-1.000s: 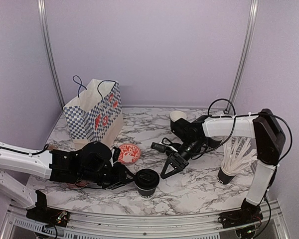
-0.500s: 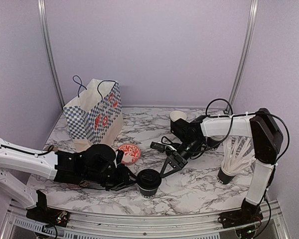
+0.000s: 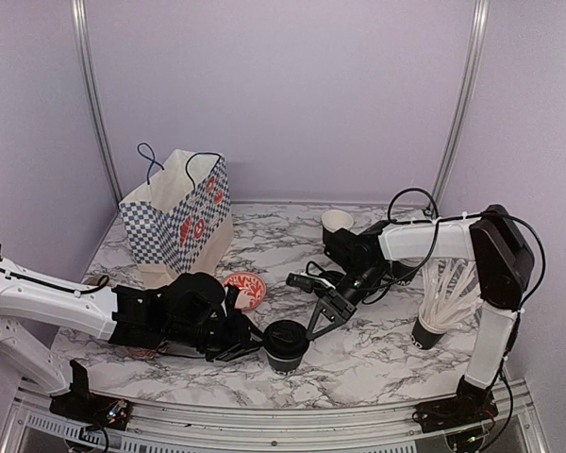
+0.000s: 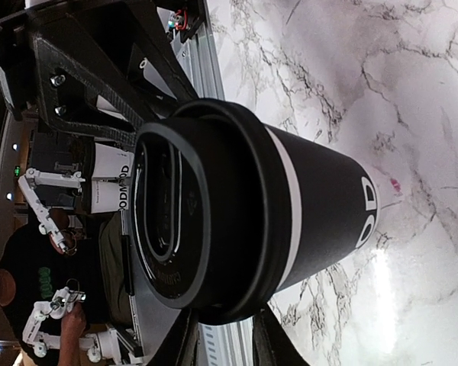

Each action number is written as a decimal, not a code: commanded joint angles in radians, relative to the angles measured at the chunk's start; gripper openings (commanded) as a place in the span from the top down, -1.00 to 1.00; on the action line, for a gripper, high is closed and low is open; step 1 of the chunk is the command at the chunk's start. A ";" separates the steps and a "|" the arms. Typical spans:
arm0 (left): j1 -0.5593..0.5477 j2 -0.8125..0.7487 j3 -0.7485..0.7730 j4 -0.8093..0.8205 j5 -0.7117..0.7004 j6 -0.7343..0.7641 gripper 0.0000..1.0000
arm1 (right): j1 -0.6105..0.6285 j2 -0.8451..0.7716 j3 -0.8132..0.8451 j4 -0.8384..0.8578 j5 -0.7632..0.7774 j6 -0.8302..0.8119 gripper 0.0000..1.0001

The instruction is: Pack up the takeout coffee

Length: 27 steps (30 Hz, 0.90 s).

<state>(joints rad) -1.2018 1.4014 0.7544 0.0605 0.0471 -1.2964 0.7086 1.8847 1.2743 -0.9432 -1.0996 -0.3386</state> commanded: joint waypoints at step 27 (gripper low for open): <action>0.021 0.244 -0.090 0.258 0.214 -0.147 0.90 | 0.039 0.093 -0.047 0.116 -0.057 0.013 0.60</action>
<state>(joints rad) -1.1343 1.5276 0.7208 0.3435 0.0937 -1.4010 0.7059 1.9202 1.2182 -1.0313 -1.1965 -0.3065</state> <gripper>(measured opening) 0.124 0.202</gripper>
